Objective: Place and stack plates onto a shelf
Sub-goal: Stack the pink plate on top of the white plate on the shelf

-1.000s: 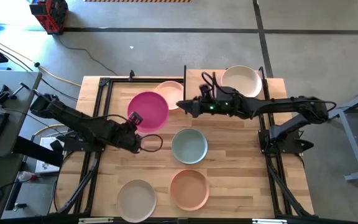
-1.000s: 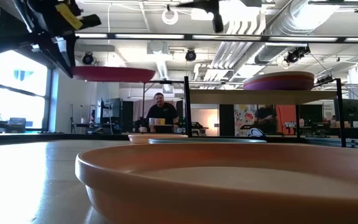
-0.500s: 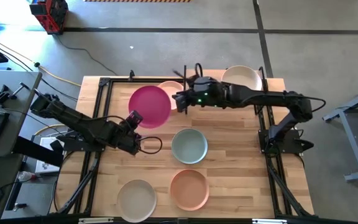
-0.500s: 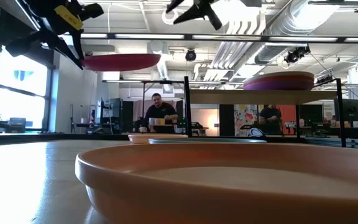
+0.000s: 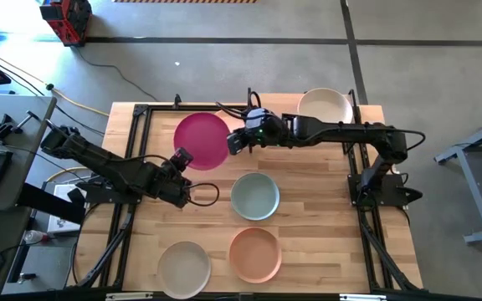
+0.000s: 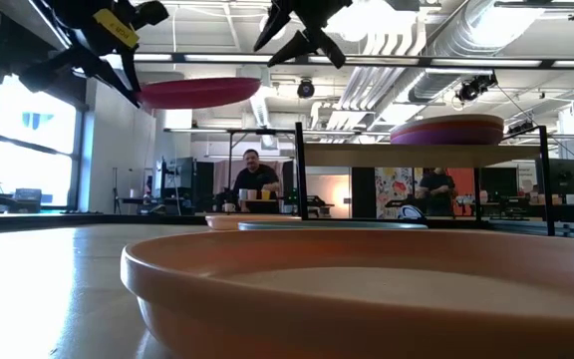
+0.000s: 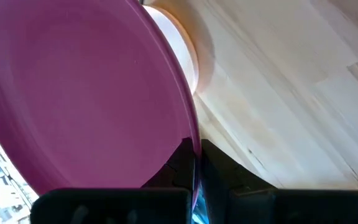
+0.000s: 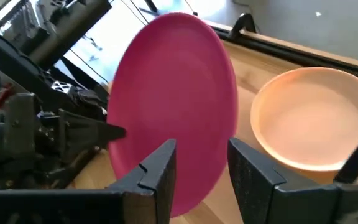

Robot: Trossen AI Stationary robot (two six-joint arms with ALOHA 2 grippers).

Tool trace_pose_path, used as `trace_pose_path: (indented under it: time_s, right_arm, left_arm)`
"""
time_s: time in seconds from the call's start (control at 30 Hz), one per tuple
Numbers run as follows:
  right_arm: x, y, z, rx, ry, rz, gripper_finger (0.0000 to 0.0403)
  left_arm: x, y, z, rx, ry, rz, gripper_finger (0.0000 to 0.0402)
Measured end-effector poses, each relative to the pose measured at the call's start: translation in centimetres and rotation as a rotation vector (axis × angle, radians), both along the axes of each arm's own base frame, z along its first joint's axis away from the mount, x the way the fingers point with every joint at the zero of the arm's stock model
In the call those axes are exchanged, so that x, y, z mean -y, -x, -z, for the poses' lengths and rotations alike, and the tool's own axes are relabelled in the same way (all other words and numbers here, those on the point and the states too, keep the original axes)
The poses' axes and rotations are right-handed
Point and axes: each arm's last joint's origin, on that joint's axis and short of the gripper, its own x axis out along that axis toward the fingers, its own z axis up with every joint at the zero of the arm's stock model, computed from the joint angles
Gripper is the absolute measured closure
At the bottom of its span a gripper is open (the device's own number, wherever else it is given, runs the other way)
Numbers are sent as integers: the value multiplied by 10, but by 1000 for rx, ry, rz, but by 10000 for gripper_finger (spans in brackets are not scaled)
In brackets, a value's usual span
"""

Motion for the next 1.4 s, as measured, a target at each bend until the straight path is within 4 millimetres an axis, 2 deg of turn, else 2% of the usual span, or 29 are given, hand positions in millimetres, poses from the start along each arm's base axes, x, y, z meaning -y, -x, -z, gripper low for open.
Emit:
trace_pose_path:
  time_s: [0.53,0.73,1.0,1.2,1.4]
  right_arm:
    - [0,1,7,-46,-19,37,279]
    - [-1,-2,0,29,-28,9,279]
    - [0,4,-5,9,21,24,279]
    - [8,11,-13,14,63,67,279]
    - [13,11,-3,-51,19,55,279]
  left_arm:
    - [3,-9,-2,29,-36,67,401]
    - [3,-9,-3,34,-39,64,401]
    - [3,-9,-2,38,-29,60,401]
    - [3,-9,-2,37,-28,60,401]
    - [3,-10,-3,45,-32,69,401]
